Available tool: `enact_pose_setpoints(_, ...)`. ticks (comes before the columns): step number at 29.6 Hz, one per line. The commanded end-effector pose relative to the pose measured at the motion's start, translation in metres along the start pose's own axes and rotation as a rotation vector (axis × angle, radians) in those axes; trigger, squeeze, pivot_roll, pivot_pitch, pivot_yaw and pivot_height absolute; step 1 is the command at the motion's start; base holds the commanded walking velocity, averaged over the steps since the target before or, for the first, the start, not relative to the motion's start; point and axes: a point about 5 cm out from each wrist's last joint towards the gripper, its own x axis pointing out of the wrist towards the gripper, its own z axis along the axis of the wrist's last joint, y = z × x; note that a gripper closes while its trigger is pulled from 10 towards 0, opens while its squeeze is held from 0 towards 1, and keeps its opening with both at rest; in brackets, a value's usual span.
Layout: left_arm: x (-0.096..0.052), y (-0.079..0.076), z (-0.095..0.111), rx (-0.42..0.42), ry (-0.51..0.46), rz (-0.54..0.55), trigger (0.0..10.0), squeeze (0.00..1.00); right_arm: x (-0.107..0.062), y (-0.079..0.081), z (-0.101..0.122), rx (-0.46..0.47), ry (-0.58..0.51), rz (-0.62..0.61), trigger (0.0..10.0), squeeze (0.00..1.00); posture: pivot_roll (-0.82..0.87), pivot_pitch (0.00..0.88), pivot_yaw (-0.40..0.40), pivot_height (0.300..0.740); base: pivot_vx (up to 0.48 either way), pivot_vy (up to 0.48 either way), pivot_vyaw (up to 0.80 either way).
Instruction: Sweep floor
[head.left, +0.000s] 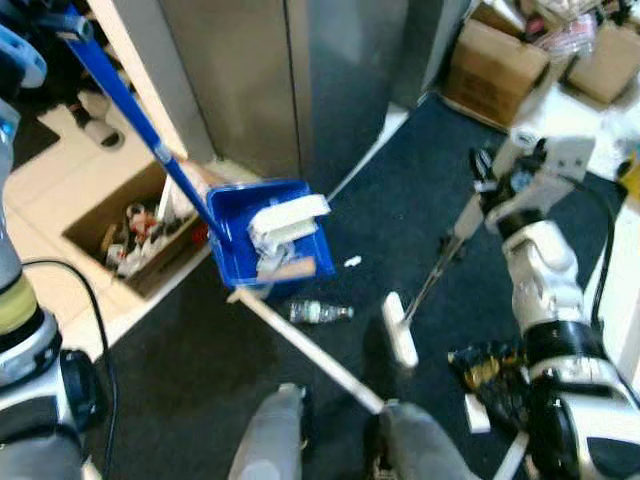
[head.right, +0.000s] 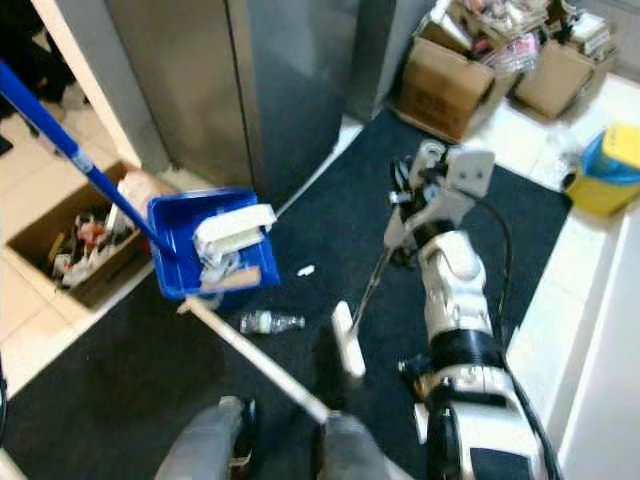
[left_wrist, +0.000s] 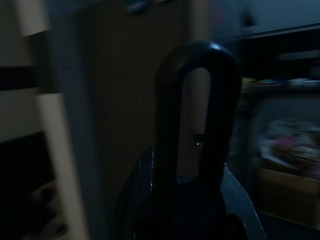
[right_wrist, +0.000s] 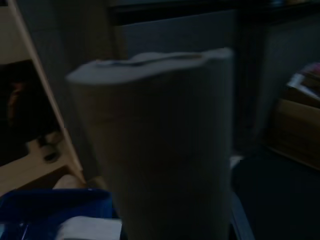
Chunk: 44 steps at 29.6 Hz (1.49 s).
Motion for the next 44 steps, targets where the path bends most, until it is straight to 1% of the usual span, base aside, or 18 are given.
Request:
enact_pose_setpoints(1,-0.001,-0.001,0.014,0.043,-0.054,-0.014,10.0,0.0,-0.002,-0.005,0.006,0.002,-0.033,-0.014,10.0,0.0,0.07,0.056,0.007,0.74,0.259,0.0,0.0)
enact_pose_setpoints(14,-0.003,-0.006,0.015,0.043,-0.055,-0.063,10.0,0.0,-0.002,-0.004,0.005,0.004,-0.034,-0.014,10.0,0.0,0.08,0.057,0.008,0.74,0.0,0.0,0.0)
enact_pose_setpoints(21,-0.003,-0.007,0.014,0.077,-0.048,-0.102,10.0,0.0,-0.002,-0.005,0.005,0.003,-0.035,-0.02,10.0,0.0,0.08,0.059,0.009,0.74,0.0,0.0,0.0)
enact_pose_setpoints(23,-0.003,-0.004,0.013,0.107,-0.039,-0.107,10.0,0.0,-0.003,-0.006,0.004,0.002,-0.034,-0.024,10.0,0.0,0.08,0.059,0.008,0.74,0.0,0.0,0.0)
enact_pose_setpoints(24,-0.003,-0.004,0.013,0.107,-0.039,-0.107,10.0,0.0,-0.003,-0.006,0.004,0.002,-0.034,-0.024,10.0,0.0,0.08,0.059,0.008,0.74,0.0,0.0,0.0)
enact_pose_setpoints(25,-0.002,0.0,0.012,0.123,-0.033,-0.099,10.0,0.0,-0.003,-0.006,0.004,0.001,-0.033,-0.025,10.0,0.0,0.08,0.06,0.009,0.74,0.0,0.0,0.0)
enact_pose_setpoints(26,-0.002,0.0,0.012,0.123,-0.033,-0.099,10.0,0.0,-0.003,-0.006,0.004,0.001,-0.033,-0.025,10.0,0.0,0.08,0.06,0.009,0.74,0.0,0.0,0.0)
enact_pose_setpoints(29,0.0,0.014,0.005,0.162,0.003,-0.081,10.0,0.0,-0.003,-0.007,0.004,-0.001,-0.031,-0.027,10.0,0.0,0.08,0.063,0.007,0.74,0.0,0.0,0.0)
enact_pose_setpoints(30,0.0,0.014,0.005,0.162,0.003,-0.081,10.0,0.0,-0.003,-0.007,0.004,-0.001,-0.031,-0.027,10.0,0.0,0.08,0.063,0.007,0.74,0.0,0.0,0.0)
enact_pose_setpoints(34,0.002,0.031,-0.012,0.186,0.066,-0.065,10.0,0.0,-0.003,-0.007,0.004,-0.004,-0.028,-0.026,10.0,0.0,0.08,0.067,0.003,0.74,0.0,0.0,0.0)
enact_pose_setpoints(35,0.002,0.031,-0.012,0.186,0.066,-0.065,10.0,0.0,-0.003,-0.007,0.004,-0.004,-0.028,-0.026,10.0,0.0,0.08,0.067,0.003,0.74,0.0,0.0,0.0)
enact_pose_setpoints(37,0.005,0.038,-0.018,0.189,0.074,-0.058,10.0,0.0,-0.003,-0.008,0.005,-0.006,-0.028,-0.025,10.0,0.0,0.07,0.069,0.001,0.74,0.0,0.0,0.0)
enact_pose_setpoints(38,0.005,0.038,-0.018,0.189,0.074,-0.058,10.0,0.0,-0.003,-0.008,0.005,-0.006,-0.028,-0.025,10.0,0.0,0.07,0.069,0.001,0.74,0.0,0.0,0.0)
enact_pose_setpoints(39,0.008,0.041,-0.02,0.192,0.072,-0.052,10.0,0.0,-0.003,-0.008,0.005,-0.007,-0.029,-0.024,10.0,0.0,0.07,0.069,0.001,0.74,0.0,0.0,0.0)
enact_pose_setpoints(44,0.016,0.046,-0.021,0.221,0.056,-0.047,10.0,0.0,-0.004,-0.009,0.007,-0.011,-0.037,-0.025,10.0,0.0,0.05,0.07,0.006,0.74,0.0,0.0,0.0)
